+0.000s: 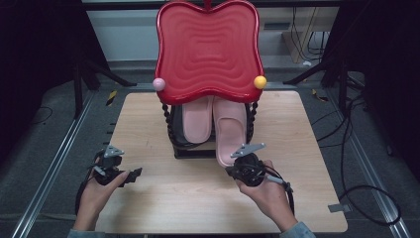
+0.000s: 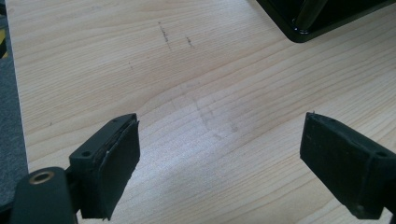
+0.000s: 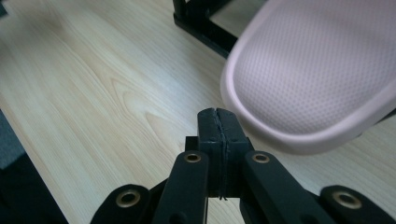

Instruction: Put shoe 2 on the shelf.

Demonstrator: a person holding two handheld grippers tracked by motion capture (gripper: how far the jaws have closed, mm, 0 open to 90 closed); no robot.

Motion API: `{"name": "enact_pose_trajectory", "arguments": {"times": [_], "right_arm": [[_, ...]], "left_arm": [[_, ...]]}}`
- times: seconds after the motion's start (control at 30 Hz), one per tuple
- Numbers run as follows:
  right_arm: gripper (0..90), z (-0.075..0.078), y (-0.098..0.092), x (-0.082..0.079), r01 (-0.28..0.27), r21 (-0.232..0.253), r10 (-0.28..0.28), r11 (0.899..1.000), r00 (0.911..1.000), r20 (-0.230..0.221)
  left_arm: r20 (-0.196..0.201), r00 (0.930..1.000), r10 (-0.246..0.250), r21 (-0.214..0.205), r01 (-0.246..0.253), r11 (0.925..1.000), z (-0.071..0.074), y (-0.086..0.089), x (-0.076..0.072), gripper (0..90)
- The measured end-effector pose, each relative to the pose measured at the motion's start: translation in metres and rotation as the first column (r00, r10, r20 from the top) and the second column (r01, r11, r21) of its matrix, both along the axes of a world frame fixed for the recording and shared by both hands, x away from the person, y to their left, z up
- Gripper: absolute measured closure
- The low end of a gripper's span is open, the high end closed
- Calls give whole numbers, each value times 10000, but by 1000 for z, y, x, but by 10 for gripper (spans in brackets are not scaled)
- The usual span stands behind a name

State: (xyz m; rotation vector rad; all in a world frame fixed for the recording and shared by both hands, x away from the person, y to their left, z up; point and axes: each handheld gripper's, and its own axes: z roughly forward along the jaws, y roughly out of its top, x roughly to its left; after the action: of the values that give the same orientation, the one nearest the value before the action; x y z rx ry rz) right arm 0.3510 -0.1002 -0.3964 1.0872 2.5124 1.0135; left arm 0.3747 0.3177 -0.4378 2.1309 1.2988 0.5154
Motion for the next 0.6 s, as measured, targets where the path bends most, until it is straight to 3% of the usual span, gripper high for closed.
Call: {"name": "enact_pose_trajectory", "arguments": {"times": [0.17, 0.47, 0.6], "right_arm": [[900, -9, -4, 3, -92, -419, 74, 9991, 9990, -433], [900, -22, -8, 14, -80, -965, 26, 9953, 9985, -555], [900, -22, -10, 21, 72, -858, -130, 9963, 9976, -681]], "left_arm": [[-20, 10000, -38, 12, 38, 10000, -1, -1, 0, 117], [-120, 9999, -118, 91, 119, 9999, -4, -4, 1, 117], [-112, 9999, -93, 61, 94, 9999, -4, -3, 2, 117]]}}
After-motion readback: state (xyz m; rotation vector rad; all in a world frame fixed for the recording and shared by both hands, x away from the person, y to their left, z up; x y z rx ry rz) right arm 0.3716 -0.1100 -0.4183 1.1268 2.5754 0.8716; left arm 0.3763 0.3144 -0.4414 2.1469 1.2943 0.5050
